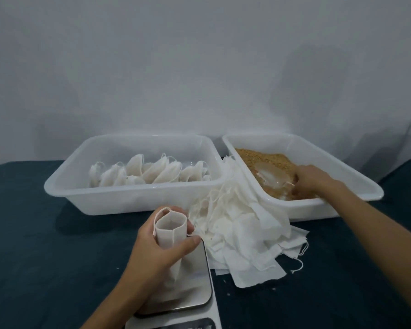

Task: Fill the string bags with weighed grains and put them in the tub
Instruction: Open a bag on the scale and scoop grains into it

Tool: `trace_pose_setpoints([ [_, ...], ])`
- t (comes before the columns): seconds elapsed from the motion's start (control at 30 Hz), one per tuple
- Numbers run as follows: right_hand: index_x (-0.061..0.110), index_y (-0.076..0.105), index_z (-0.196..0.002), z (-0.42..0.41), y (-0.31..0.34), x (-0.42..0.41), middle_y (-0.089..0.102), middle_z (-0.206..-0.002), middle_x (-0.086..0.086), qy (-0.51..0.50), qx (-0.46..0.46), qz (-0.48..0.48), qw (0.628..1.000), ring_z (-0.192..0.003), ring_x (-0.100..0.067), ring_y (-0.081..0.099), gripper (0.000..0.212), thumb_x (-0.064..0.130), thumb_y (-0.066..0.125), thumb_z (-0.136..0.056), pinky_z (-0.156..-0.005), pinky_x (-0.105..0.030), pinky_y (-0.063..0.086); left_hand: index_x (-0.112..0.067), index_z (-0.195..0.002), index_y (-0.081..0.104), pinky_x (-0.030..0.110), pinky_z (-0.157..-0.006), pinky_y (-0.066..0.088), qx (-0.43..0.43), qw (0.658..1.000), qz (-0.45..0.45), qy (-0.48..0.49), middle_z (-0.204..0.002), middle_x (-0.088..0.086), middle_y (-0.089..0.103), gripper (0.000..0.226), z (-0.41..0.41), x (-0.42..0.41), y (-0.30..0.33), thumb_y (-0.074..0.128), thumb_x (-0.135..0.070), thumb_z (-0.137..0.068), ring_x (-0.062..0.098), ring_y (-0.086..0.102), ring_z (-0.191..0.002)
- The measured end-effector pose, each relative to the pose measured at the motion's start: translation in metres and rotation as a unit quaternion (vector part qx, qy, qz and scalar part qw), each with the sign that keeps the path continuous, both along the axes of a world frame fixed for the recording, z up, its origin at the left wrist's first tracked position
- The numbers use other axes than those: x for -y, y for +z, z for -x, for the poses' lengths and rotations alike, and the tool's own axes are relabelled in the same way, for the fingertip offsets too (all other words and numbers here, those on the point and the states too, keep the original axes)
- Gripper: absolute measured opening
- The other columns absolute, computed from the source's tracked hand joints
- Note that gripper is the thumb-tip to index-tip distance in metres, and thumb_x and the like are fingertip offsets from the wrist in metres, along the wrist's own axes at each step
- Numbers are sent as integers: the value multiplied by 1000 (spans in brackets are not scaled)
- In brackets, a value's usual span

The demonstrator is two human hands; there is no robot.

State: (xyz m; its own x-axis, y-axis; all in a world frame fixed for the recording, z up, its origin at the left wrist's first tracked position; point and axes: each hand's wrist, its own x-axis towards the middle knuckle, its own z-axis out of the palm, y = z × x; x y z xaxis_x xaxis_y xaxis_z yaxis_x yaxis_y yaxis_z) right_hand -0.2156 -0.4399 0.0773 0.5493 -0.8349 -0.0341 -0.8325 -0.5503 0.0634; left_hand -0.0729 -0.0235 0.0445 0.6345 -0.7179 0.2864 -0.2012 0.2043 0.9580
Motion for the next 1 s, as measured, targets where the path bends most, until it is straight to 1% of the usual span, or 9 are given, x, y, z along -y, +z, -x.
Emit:
trace_pose_setpoints([
  [0.1,24,54,-81,2,3,3,61,-81,3,-6,-5,62,998,-71,-15,57,25,31,78,-78,-59,-32,47,-14,-100,66,43,-78,59,-1,1000,2,8,-88,7,71,52,1,0,2,86,-39,-60,22,70,-81],
  [0.2,23,50,-84,3,4,6,56,-81,4,2,-42,104,994,-70,-14,54,19,24,69,-82,-58,-30,40,-20,-98,67,46,-80,60,-5,1000,1,10,-89,7,72,47,0,0,2,86,-40,-59,22,70,-82],
  [0.33,24,49,-89,8,6,7,56,-87,3,40,-89,82,992,-79,-16,56,19,19,67,-83,-68,-32,48,-22,-96,67,39,-77,61,0,1000,-1,8,-89,5,72,45,0,0,1,86,-41,-60,21,71,-82],
  [0.43,25,51,-86,15,13,9,59,-90,2,86,-123,49,987,-82,-19,59,21,19,70,-81,-72,-35,54,-24,-95,67,33,-74,60,2,1000,-1,8,-89,6,72,44,1,0,2,86,-42,-60,22,70,-82],
  [0.6,24,49,-77,23,21,5,59,-82,3,153,-157,40,975,-77,-19,57,21,16,68,-83,-68,-33,48,-25,-92,67,29,-71,60,5,1000,-1,9,-88,6,72,32,1,-1,3,87,-27,-67,20,70,-81],
  [0.73,28,49,-75,23,32,-4,57,-84,7,177,-180,30,967,-81,-18,56,27,10,67,-82,-71,-33,48,-17,-96,66,26,-70,58,-5,1000,6,12,-86,6,72,34,0,-1,3,85,-22,-68,18,70,-79],
  [0.8,29,54,-83,27,37,-5,58,-91,9,172,-169,12,971,-89,-17,56,27,13,75,-82,-76,-30,48,-14,-97,66,24,-69,58,-3,1000,7,14,-86,6,72,36,0,-1,3,85,-21,-68,18,70,-79],
  [0.9,20,67,-94,38,37,2,67,-97,6,162,-115,-7,980,-95,-18,62,9,15,72,-89,-84,-29,50,-9,-102,65,22,-67,56,-4,1000,7,22,-86,7,73,48,-2,-2,3,94,-20,-66,16,69,-78],
  [1.0,24,69,-87,52,33,7,67,-90,13,148,-32,-54,987,-89,-9,63,15,11,76,-87,-76,-19,45,-10,-102,65,22,-67,56,-3,1000,4,23,-86,6,73,46,-2,-2,3,92,-21,-66,16,69,-78],
])
